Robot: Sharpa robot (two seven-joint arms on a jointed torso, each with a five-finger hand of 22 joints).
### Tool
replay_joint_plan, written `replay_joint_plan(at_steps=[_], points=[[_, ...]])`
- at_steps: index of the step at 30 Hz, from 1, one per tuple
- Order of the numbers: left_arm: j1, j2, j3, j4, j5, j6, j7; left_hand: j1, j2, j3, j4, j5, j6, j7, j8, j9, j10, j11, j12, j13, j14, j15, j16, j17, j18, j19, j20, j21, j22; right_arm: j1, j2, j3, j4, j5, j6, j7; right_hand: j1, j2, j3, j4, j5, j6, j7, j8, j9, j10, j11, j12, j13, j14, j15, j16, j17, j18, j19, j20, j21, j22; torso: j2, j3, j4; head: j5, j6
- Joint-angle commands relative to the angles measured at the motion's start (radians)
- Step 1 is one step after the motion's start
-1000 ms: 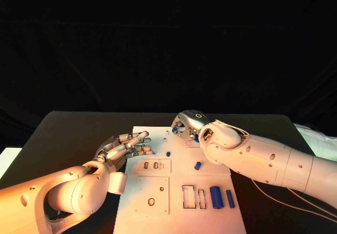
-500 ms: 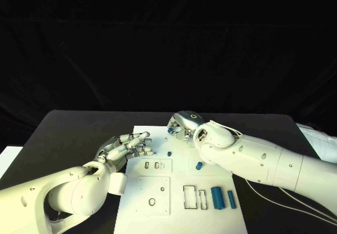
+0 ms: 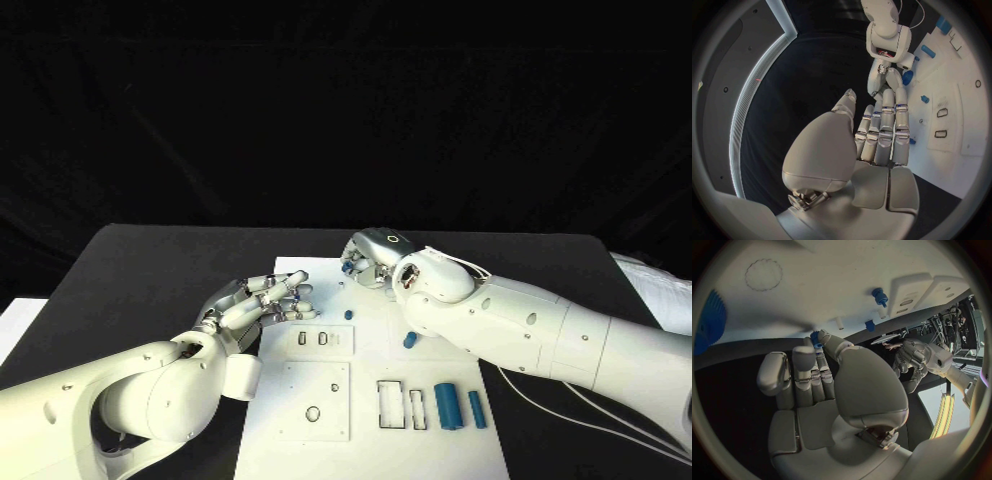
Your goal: Assemble the parts on the task board
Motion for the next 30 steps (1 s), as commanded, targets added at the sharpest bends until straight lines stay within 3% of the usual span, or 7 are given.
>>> replay_joint_plan(at_steps=[1,4,5,8,17,23,30], points=[[0.001,0.002,0.001,0.003,0.002,0.025,0.000,0.000,0.009,-0.002,-0.006,-0.002,-0.003,0.007,-0.006,-0.001,-0.001,0.003,-0.005,-0.001,0.001,0.002,-0.002,0.002,0.009,0.004,0.003,0.004,0.001,-0.001,0.006,-0.002,-0.008,-0.007,0.023,-0.009,0.000,-0.013,0.010,0.000,0.002,-0.013,0.003,0.000,-0.003,-0.016,0.004,0.003,-0.001,-0.006,0.006,-0.007,-0.006,-0.013,-0.011,0.000,-0.005,-0.005,0.002,-0.0005,0.0001,0.001,0.001],[0.001,0.003,0.001,0.002,0.002,0.025,-0.001,0.000,0.009,-0.002,-0.006,-0.002,-0.003,0.007,-0.007,-0.001,-0.001,0.003,-0.005,-0.001,0.000,0.002,-0.002,0.002,0.009,0.004,0.003,0.004,0.001,0.000,0.009,-0.002,-0.012,-0.007,0.022,-0.011,-0.010,-0.031,0.014,0.007,0.002,-0.050,0.013,-0.002,-0.012,-0.055,0.015,0.003,-0.003,-0.012,0.015,-0.021,-0.026,-0.009,-0.027,0.006,-0.016,-0.026,0.002,-0.0006,0.0011,0.000,0.002],[0.001,0.003,0.001,0.003,0.002,0.025,-0.001,0.000,0.009,-0.002,-0.007,-0.002,-0.004,0.007,-0.007,-0.001,-0.002,0.004,-0.006,-0.001,-0.001,0.003,-0.003,0.003,0.009,0.003,0.003,0.004,0.001,0.000,0.010,-0.003,-0.013,-0.007,0.017,-0.015,-0.028,-0.065,0.000,0.012,0.001,-0.107,0.028,-0.003,-0.023,-0.096,0.028,0.002,-0.004,-0.015,0.024,-0.030,-0.039,-0.006,-0.040,0.012,-0.026,-0.046,0.002,-0.0011,0.0012,0.001,0.003],[0.001,0.003,0.001,0.004,0.002,0.026,-0.004,0.000,0.010,-0.003,-0.007,-0.003,-0.004,0.007,-0.008,-0.001,-0.002,0.004,-0.007,-0.002,-0.001,0.003,-0.003,0.004,0.009,0.003,0.003,0.004,0.001,0.001,0.007,-0.003,-0.010,-0.007,0.006,-0.021,-0.041,-0.106,-0.045,0.016,-0.003,-0.200,0.041,-0.005,-0.025,-0.160,0.042,0.002,-0.003,-0.028,0.035,-0.062,-0.082,0.003,-0.068,0.024,-0.052,-0.093,0.003,-0.0009,0.0009,0.002,0.003],[0.001,0.002,0.001,0.003,0.002,0.027,-0.010,-0.001,0.011,-0.003,-0.008,-0.003,-0.006,0.008,-0.009,-0.001,-0.005,0.005,-0.009,-0.002,-0.003,0.004,-0.005,0.005,0.009,0.001,0.004,0.004,0.001,0.001,-0.054,-0.003,0.063,0.003,-0.061,-0.025,0.004,-0.091,-0.148,0.038,0.001,-0.214,0.052,0.006,-0.016,-0.171,0.048,0.016,0.005,-0.035,0.042,-0.093,-0.128,0.010,-0.080,0.035,-0.075,-0.127,0.004,-0.0002,0.0015,0.002,0.006],[0.001,-0.005,0.001,0.006,0.002,0.028,-0.012,-0.001,0.011,-0.003,-0.008,-0.003,-0.007,0.008,-0.009,-0.001,-0.005,0.005,-0.009,-0.002,-0.003,0.004,-0.005,0.006,0.009,0.000,0.004,0.004,0.001,0.000,-0.169,0.013,0.184,0.046,-0.041,-0.040,0.006,-0.078,-0.163,0.060,0.017,-0.158,0.027,0.018,-0.011,-0.048,0.020,0.060,0.018,-0.016,0.023,-0.052,-0.081,0.000,-0.042,0.023,-0.045,-0.072,0.001,0.0019,-0.0075,0.004,0.006],[0.001,-0.009,0.000,0.008,0.002,0.038,-0.011,0.015,0.015,0.001,-0.023,-0.002,-0.008,0.007,-0.012,-0.001,-0.006,0.004,-0.014,-0.001,-0.006,0.003,-0.009,0.014,0.009,-0.003,0.004,0.006,0.003,0.000,-0.267,0.041,0.224,0.211,0.032,-0.084,-0.060,-0.121,-0.244,0.133,0.118,-0.139,-0.003,0.007,-0.015,0.157,-0.024,0.134,0.061,0.015,-0.011,0.038,0.025,-0.015,0.010,-0.007,0.002,0.008,-0.006,0.0062,-0.0246,0.005,0.008]])
